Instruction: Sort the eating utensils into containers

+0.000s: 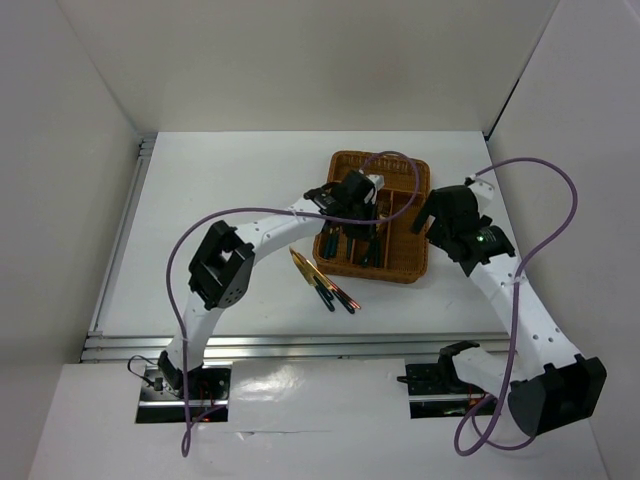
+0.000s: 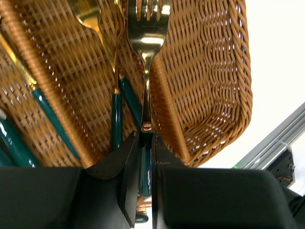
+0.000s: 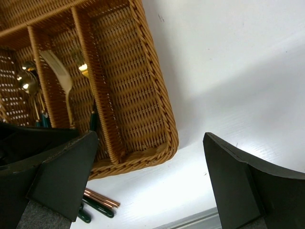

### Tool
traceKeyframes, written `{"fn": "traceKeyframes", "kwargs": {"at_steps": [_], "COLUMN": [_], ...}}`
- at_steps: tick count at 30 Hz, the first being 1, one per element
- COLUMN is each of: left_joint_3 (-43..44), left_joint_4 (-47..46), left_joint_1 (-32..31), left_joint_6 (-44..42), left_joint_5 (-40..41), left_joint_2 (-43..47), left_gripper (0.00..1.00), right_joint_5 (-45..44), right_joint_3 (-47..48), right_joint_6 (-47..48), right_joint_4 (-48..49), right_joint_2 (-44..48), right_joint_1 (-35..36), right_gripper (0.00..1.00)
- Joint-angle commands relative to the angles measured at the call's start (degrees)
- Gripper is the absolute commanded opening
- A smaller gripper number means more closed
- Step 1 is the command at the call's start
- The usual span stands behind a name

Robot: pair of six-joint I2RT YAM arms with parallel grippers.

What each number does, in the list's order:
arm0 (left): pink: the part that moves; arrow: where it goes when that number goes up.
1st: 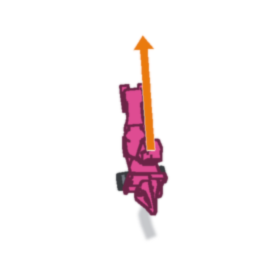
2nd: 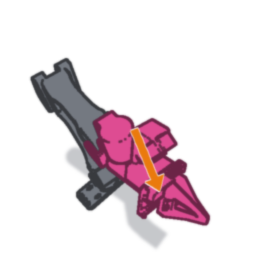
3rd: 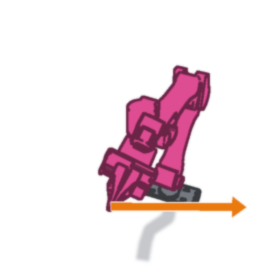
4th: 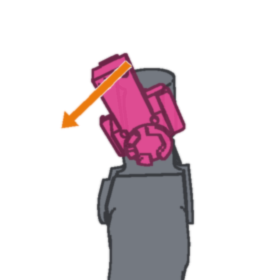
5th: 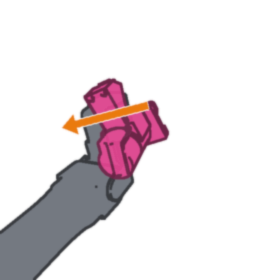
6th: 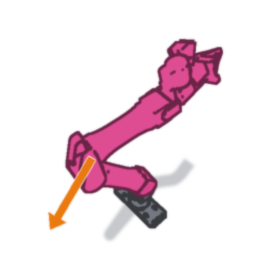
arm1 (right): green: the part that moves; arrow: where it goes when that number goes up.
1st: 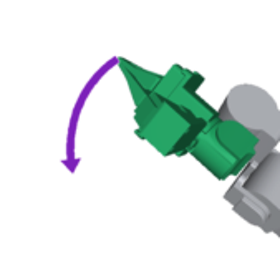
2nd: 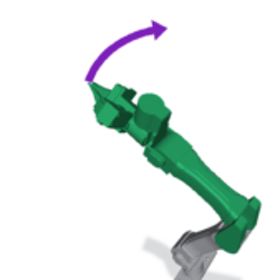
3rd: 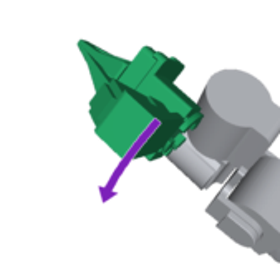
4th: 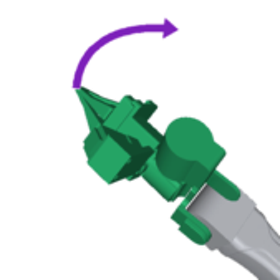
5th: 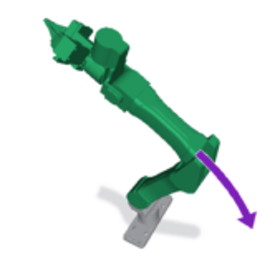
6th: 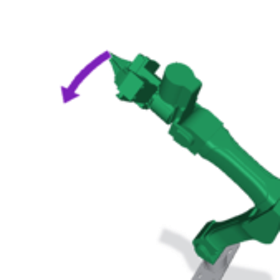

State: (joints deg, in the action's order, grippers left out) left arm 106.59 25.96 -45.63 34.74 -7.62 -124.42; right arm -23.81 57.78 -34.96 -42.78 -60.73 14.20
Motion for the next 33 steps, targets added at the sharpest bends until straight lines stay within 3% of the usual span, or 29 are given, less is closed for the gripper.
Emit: {"fn": "traceKeyframes", "kwargs": {"at_steps": [1,3,11,15,20,23,27,33], "left_joint_3": [3.19,2.58,2.05,-0.75,-20.60,-32.99,-42.41,-41.20], "left_joint_4": [-3.98,-4.51,-1.88,0.85,-0.82,-2.39,-2.93,2.15], "left_joint_1": [0.45,0.98,2.03,2.03,0.72,-1.56,-3.50,-5.53], "left_joint_6": [0.58,0.59,1.12,2.16,10.77,19.81,32.98,42.24], "left_joint_5": [-2.49,-2.49,-0.30,3.22,8.57,16.65,22.55,24.14], "left_joint_2": [-0.99,-1.00,2.68,10.06,27.78,35.53,37.32,30.92], "left_gripper": [0.20,0.37,0.72,0.72,0.72,0.71,0.70,0.70], "right_joint_5": [-2.11,-1.59,-0.01,0.61,1.66,3.06,5.27,6.76], "right_joint_3": [3.13,3.13,3.13,3.13,1.90,0.58,-0.12,-0.65], "right_joint_6": [-0.11,0.51,1.03,1.03,1.56,2.09,2.09,2.09], "right_joint_4": [-0.98,-0.98,-0.98,0.06,0.60,1.30,2.53,2.53], "right_joint_2": [1.84,1.84,1.32,1.84,2.98,2.99,3.51,4.04], "right_joint_1": [-0.31,-0.31,-0.31,-0.31,-0.31,-0.31,-0.84,-0.84], "right_gripper": [1.00,1.00,1.00,1.00,1.00,1.00,1.00,1.00]}}
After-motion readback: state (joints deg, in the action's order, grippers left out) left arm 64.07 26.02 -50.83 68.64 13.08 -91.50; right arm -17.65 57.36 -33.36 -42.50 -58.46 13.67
